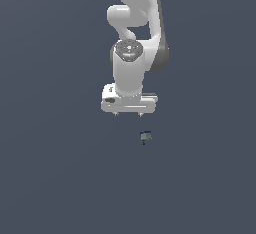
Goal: Pick up the object and move it to a goal position.
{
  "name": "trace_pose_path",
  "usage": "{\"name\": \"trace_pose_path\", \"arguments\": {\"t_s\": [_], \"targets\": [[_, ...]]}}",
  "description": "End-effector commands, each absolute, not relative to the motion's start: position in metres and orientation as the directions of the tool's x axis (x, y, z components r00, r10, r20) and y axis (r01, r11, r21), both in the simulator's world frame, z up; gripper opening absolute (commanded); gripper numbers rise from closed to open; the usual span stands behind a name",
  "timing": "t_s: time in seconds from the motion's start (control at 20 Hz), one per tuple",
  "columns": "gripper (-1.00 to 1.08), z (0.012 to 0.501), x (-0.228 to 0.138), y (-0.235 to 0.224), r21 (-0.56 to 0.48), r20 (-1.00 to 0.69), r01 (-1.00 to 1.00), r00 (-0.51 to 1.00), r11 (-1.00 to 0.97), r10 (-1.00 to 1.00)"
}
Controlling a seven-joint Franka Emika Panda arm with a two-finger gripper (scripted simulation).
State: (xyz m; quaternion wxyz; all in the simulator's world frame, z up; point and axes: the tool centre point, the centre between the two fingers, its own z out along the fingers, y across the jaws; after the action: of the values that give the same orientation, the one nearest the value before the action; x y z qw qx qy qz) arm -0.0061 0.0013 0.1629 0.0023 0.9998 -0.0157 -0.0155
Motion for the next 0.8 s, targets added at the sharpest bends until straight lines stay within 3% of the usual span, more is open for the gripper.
{"name": "trace_pose_path", "arguments": {"t_s": [0.0, 0.75], "targets": [[1.00, 0.163, -0.006, 0.001, 0.005, -0.031, -0.031, 0.999, -0.999, -0.031], [1.00, 0.160, 0.005, 0.004, -0.010, -0.009, -0.036, 0.999, -0.999, -0.036]]}}
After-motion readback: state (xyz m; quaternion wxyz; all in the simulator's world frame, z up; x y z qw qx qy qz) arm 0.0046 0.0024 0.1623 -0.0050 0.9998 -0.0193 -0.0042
